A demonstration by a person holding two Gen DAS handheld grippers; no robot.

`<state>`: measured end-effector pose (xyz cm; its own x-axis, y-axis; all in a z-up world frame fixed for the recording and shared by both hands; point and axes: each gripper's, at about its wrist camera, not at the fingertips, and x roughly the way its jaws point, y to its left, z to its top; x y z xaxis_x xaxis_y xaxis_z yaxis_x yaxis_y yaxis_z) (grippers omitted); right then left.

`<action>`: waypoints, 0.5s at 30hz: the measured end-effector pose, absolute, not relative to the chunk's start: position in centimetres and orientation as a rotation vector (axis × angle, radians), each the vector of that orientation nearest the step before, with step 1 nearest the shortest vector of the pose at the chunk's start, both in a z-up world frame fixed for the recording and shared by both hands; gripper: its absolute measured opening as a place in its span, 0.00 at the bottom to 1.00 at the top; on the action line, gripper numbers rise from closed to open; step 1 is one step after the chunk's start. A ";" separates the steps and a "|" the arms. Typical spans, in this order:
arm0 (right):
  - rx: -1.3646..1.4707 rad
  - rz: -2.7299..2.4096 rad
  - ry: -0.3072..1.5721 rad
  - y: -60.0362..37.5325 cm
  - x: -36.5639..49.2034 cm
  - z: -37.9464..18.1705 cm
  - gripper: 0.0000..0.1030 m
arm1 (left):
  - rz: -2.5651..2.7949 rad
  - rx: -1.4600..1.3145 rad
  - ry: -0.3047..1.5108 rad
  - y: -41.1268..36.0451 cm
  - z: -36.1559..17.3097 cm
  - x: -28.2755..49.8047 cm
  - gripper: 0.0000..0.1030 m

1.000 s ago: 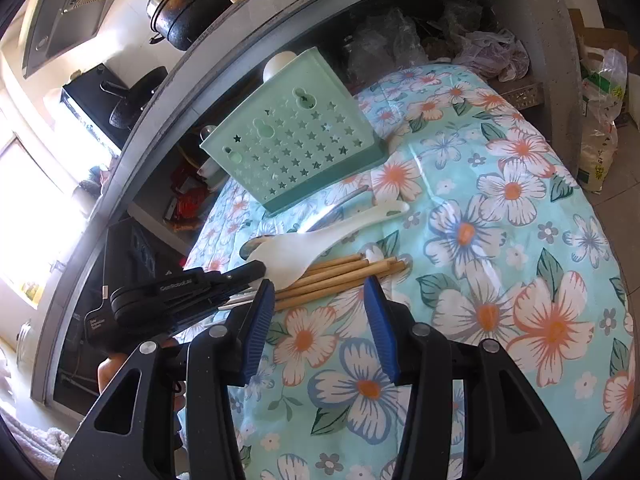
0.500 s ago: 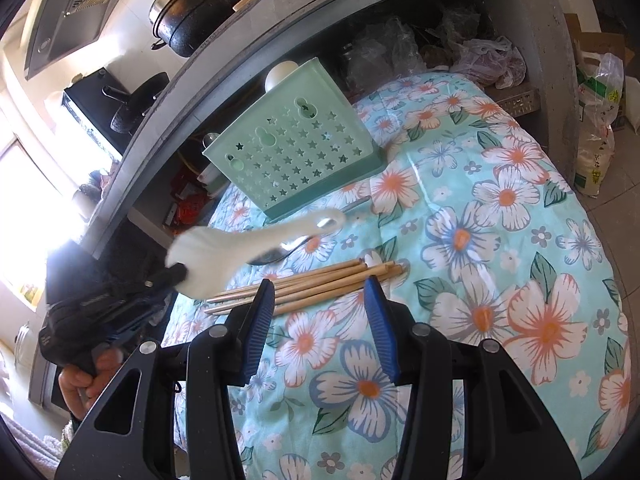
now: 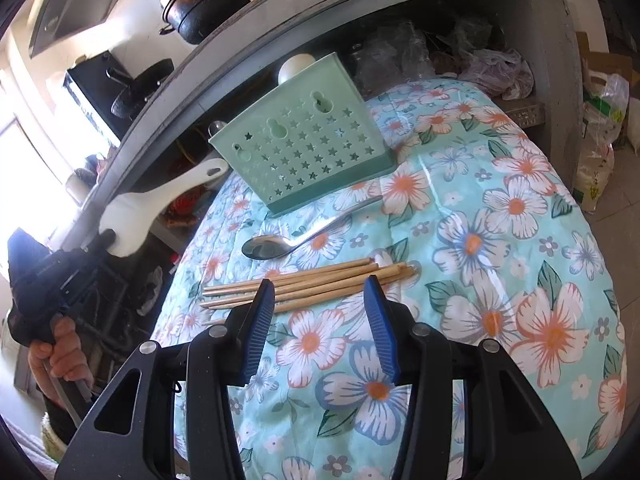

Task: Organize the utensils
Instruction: 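Lift the white rice paddle toward the green holder with the left gripper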

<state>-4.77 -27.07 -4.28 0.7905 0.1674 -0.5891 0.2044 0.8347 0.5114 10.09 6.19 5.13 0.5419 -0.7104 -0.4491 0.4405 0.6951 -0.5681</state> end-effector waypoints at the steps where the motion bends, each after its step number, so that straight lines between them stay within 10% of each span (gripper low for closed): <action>1: 0.576 -0.018 0.673 -26.7 -4.5 -4.1 0.44 | -0.693 -0.420 0.704 6.7 5.3 10.2 0.00; 15: 0.222 0.114 0.727 -17.3 5.3 -2.6 0.51 | -0.550 -0.453 0.604 11.7 6.7 11.0 0.00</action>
